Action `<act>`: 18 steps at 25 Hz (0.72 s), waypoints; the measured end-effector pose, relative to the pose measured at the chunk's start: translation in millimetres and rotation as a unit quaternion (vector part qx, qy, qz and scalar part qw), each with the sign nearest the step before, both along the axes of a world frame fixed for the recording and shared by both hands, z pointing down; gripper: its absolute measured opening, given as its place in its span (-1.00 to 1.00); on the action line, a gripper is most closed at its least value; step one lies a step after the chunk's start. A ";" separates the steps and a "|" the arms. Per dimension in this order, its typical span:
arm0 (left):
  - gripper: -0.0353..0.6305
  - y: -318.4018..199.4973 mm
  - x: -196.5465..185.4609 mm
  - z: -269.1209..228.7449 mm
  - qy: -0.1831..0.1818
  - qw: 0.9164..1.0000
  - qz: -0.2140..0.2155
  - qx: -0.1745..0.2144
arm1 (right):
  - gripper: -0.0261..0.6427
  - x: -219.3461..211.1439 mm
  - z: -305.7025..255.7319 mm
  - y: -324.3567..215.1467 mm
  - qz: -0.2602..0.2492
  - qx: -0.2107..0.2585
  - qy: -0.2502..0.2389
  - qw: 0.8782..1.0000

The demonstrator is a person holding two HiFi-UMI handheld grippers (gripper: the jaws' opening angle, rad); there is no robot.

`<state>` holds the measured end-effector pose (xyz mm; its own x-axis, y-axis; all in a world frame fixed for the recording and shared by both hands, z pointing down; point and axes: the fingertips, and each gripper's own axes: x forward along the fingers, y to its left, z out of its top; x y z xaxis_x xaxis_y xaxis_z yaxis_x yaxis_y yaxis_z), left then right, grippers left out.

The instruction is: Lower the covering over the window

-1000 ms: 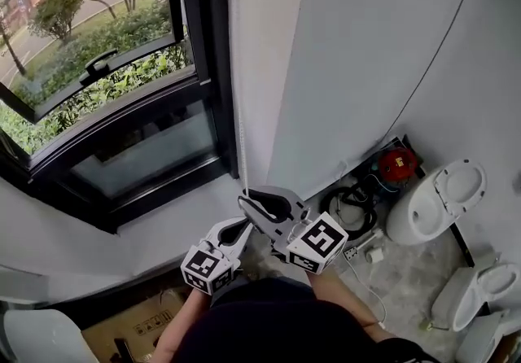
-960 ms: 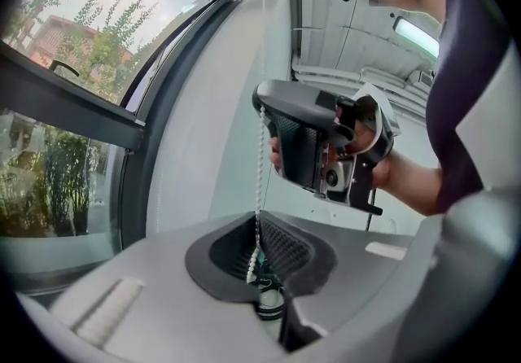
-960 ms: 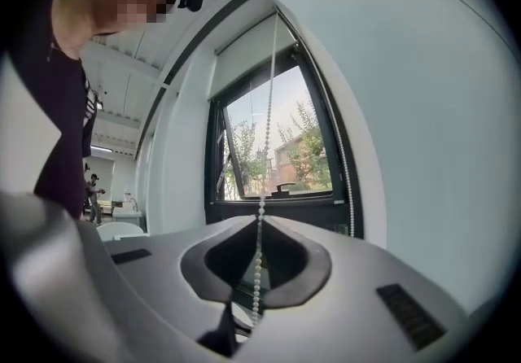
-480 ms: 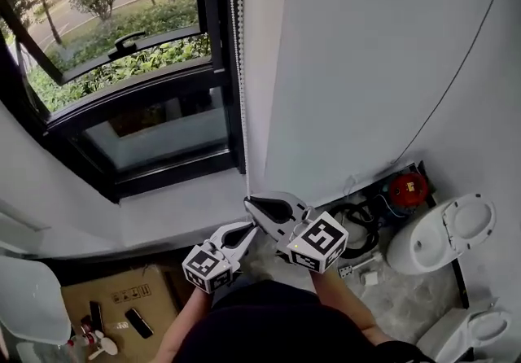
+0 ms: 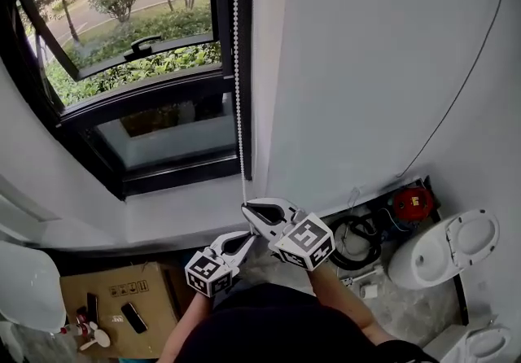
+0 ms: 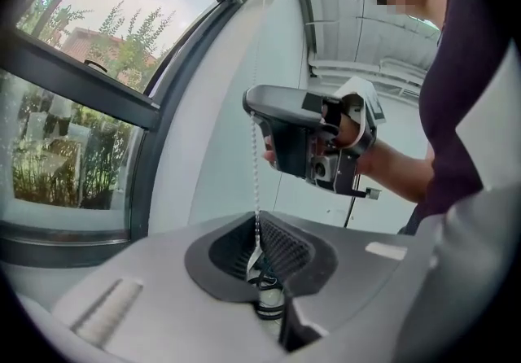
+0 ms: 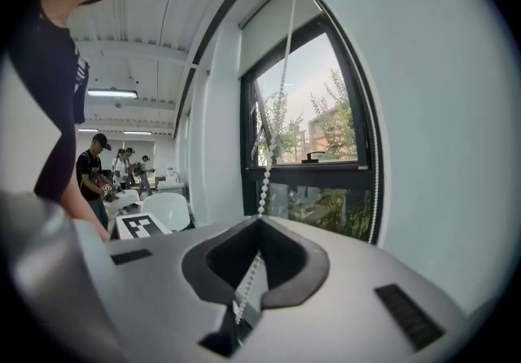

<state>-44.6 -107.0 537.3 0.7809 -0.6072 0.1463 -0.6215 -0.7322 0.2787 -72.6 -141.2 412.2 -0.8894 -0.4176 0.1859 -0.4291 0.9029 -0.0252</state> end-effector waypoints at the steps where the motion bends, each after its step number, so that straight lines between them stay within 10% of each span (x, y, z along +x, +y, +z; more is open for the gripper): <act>1: -0.82 1.7 -0.4 1.9 0.002 1.000 -0.002 -0.004 | -0.89 -0.6 2.6 1.0 -0.001 -0.005 -0.002 1.000; 9: -0.82 21.9 16.0 23.7 -0.080 0.994 0.070 0.001 | -0.89 0.8 39.0 1.3 -0.005 -0.057 -0.007 0.998; 18: -0.82 17.1 7.4 -0.4 -0.033 0.996 0.079 0.004 | -0.89 4.9 77.1 6.3 -0.012 -0.103 0.012 0.995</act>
<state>-37.2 -90.0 536.9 0.8554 -0.4795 0.1960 -0.5157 -0.8239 0.2352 -67.7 -134.9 489.3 -0.8929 -0.3475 0.2862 -0.4105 0.8894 -0.2009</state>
